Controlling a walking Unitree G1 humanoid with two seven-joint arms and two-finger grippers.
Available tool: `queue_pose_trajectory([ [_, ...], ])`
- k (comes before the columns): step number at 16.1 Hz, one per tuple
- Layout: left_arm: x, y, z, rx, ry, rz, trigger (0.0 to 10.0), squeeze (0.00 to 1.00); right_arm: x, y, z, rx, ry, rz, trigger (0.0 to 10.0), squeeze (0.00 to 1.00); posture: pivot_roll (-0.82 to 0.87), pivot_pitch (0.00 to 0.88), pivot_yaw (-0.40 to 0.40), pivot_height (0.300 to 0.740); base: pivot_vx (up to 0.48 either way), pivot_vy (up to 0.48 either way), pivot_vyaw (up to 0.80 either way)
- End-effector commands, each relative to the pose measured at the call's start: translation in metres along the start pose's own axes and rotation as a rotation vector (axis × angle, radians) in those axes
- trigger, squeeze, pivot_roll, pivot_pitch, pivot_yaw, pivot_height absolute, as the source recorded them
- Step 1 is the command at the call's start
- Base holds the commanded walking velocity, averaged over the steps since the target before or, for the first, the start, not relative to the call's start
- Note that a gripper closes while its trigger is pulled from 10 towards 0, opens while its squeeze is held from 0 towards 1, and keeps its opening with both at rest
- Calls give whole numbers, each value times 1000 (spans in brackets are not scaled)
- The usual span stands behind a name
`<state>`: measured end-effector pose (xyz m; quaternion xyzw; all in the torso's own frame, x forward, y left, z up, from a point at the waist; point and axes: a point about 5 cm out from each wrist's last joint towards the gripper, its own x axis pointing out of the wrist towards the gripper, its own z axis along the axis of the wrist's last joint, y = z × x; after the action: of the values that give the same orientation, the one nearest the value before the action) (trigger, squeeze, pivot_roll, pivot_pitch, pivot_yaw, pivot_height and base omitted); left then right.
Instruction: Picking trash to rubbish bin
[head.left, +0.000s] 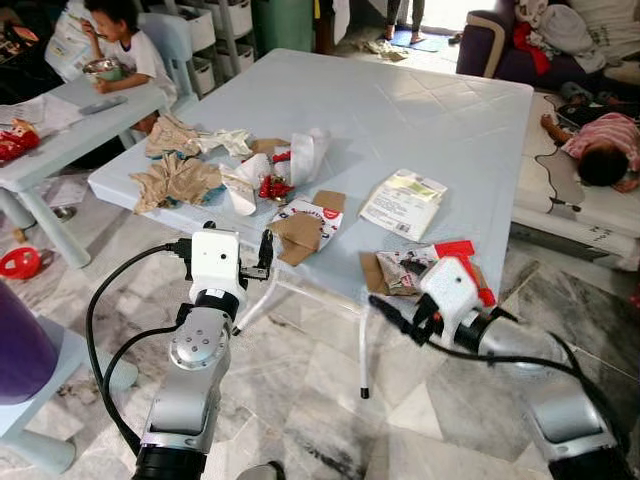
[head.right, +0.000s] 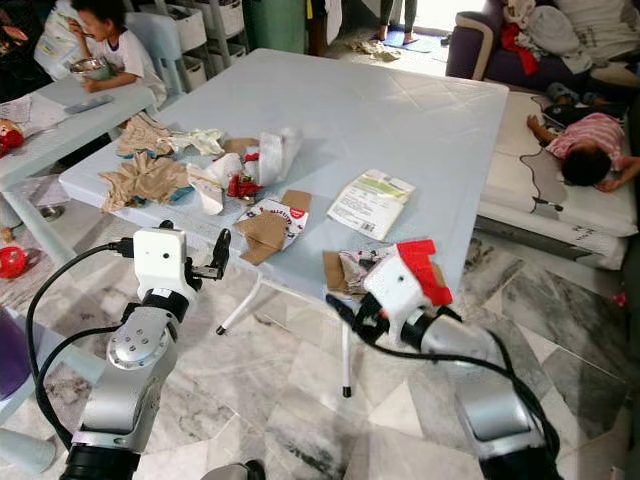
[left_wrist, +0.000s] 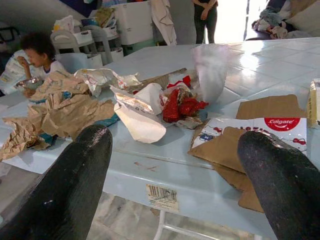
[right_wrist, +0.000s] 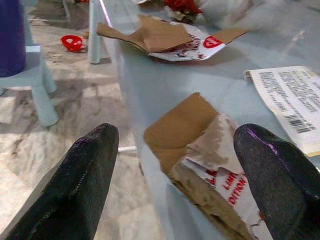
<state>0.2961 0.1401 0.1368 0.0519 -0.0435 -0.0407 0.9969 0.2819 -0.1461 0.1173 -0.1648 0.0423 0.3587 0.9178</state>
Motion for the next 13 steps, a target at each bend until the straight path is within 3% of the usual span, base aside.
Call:
queue_pose_trajectory([
  [1,2,1,-2,3,15,-3,10000,0,0,3,0,0,-6,26,10000,0,-53,50,24,740,0,0,0],
  [5,4,1,-1,4,12,-3,10000,0,13,0,-11,-25,75,-81,10000,0,-51,48,23,740,0,0,0],
  [10,4,1,-1,1,13,0,10000,0,23,9,-24,4,135,-96,10000,0,-42,48,22,740,0,0,0],
  [12,4,1,-1,2,14,-1,10000,0,25,7,-27,33,136,-132,0,0,-42,50,23,740,0,0,0],
  [13,4,1,-2,3,15,-3,10000,0,24,4,-28,57,132,-156,0,0,-45,50,24,740,0,0,0],
])
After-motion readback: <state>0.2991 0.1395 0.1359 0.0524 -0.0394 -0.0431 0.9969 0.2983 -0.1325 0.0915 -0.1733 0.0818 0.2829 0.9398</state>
